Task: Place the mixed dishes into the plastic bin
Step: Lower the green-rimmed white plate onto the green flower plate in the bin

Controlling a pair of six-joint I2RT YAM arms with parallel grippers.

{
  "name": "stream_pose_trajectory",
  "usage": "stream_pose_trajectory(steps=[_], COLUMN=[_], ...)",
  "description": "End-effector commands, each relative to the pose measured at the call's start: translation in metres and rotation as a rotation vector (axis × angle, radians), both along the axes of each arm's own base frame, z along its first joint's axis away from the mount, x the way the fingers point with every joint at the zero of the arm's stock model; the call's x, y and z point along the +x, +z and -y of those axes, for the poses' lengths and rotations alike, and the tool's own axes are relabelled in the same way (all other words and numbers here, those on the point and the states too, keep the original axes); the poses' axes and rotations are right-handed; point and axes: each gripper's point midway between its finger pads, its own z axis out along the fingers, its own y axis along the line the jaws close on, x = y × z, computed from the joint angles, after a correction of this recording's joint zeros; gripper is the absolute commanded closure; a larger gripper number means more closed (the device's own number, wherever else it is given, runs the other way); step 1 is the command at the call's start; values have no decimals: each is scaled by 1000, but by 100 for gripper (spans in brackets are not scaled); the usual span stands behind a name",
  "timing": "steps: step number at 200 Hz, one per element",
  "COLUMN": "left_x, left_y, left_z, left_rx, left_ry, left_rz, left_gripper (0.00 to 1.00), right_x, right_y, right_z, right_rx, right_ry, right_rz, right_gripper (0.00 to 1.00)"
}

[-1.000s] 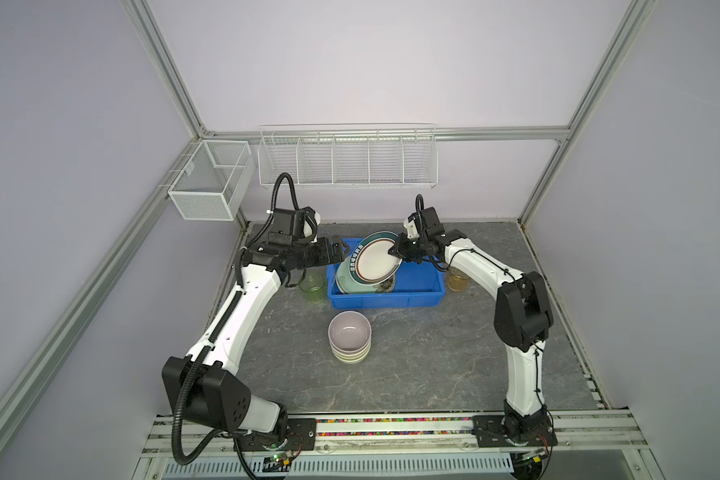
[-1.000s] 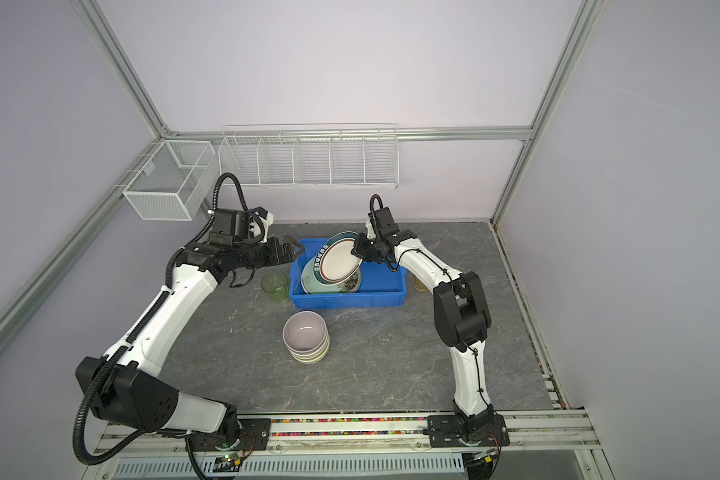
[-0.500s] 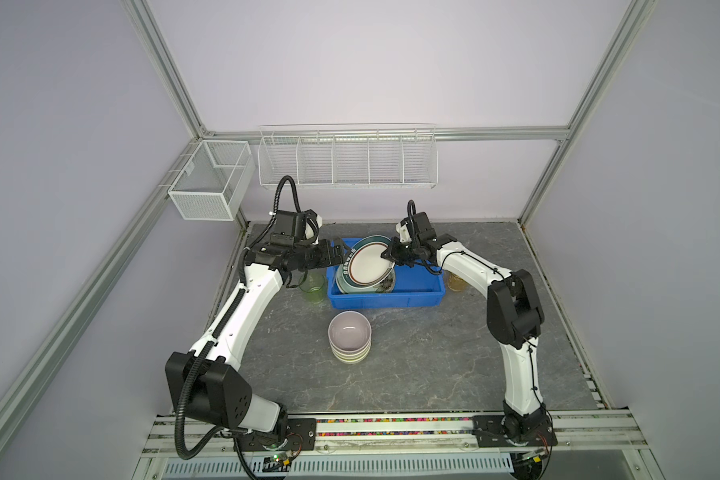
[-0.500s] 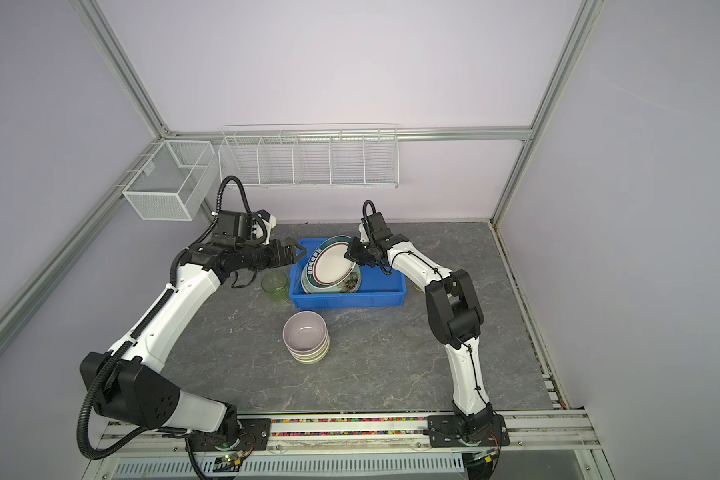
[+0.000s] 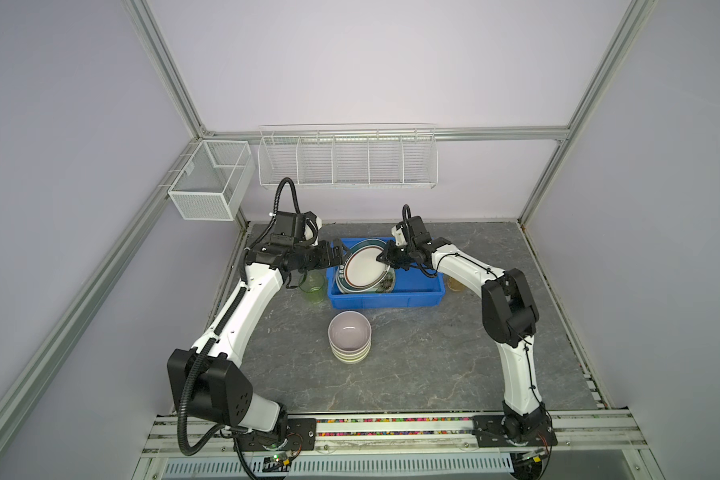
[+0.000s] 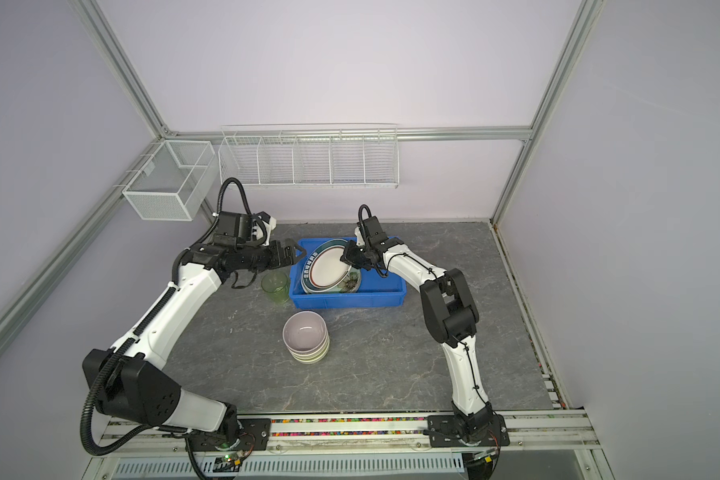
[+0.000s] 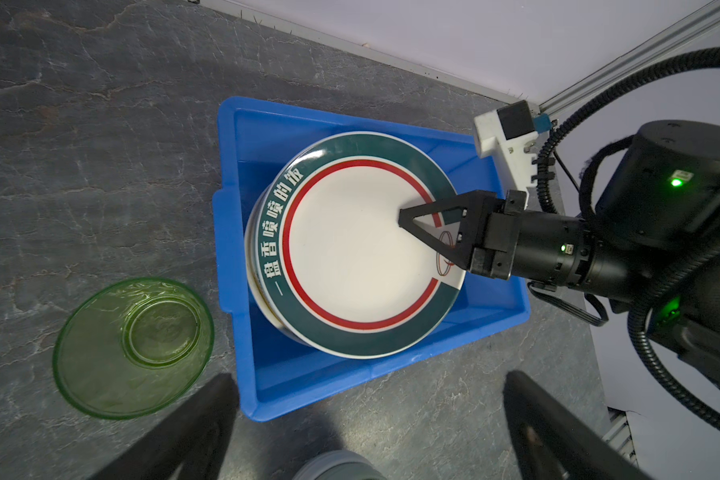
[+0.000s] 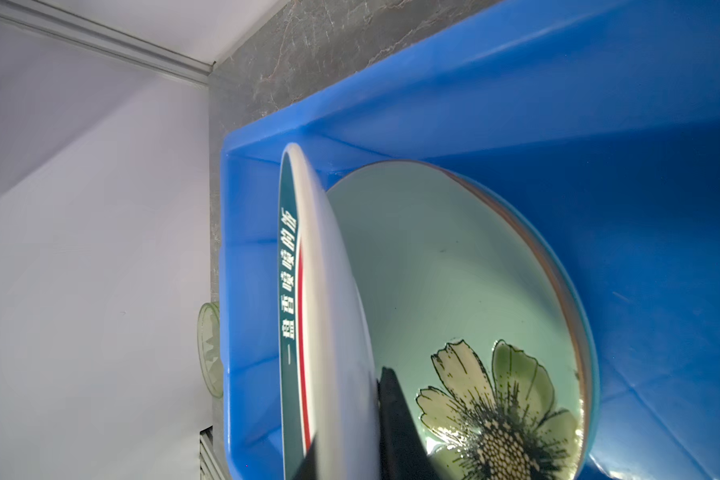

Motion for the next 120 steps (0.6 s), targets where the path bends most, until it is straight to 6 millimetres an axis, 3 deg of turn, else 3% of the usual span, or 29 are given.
stream_pose_trajectory(steps=[1, 30, 120], left_x=[1, 0, 1], left_y=[-9, -10, -13], left_z=[-1, -1, -2], left_rx=[0, 1, 0], left_ry=[1, 2, 2], left_rz=[-24, -26, -33], left_gripper=[1, 0, 0], right_x=[-3, -9, -16], right_y=[-5, -14, -21], right_z=[-4, 3, 15], right_rx=[18, -26, -108], right_ry=[8, 14, 28], right_rz=[4, -3, 0], right_gripper=[74, 65, 62])
